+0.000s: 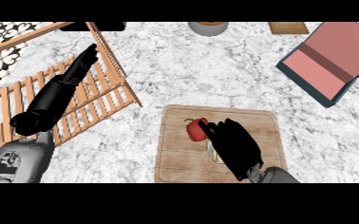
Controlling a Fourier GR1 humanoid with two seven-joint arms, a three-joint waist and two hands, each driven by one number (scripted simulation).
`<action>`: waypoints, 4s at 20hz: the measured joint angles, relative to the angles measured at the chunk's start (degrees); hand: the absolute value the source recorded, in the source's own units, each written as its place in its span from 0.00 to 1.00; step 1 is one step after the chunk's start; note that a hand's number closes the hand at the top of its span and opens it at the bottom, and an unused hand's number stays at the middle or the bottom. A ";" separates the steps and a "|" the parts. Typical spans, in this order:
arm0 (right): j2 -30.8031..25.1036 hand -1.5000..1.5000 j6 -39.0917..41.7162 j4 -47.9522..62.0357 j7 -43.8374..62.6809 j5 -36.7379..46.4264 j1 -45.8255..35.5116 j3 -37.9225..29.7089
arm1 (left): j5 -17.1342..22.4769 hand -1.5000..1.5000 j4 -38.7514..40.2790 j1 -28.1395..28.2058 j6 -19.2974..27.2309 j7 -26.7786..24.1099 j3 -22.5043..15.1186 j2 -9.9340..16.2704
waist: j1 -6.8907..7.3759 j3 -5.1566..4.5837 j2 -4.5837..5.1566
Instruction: Pick the cupcake from the cutting board and place it in the cardboard box
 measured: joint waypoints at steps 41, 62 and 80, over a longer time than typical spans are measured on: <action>-0.20 1.00 -26.92 28.64 -2.73 -7.79 -35.69 -48.36 | -3.48 0.50 -1.12 0.41 -2.26 -1.15 2.46 -2.59 | 0.25 0.13 0.45; -21.94 1.00 -14.34 67.68 -18.77 -6.96 -41.62 -55.46 | -3.22 0.50 -0.43 -1.35 -4.04 -1.53 2.78 -3.55 | 2.19 0.21 1.29; -26.08 0.00 -8.65 79.10 -38.41 -26.31 -45.91 -74.99 | -4.70 0.50 -0.58 -1.35 -3.36 0.41 3.32 -4.23 | 1.53 0.31 1.19</action>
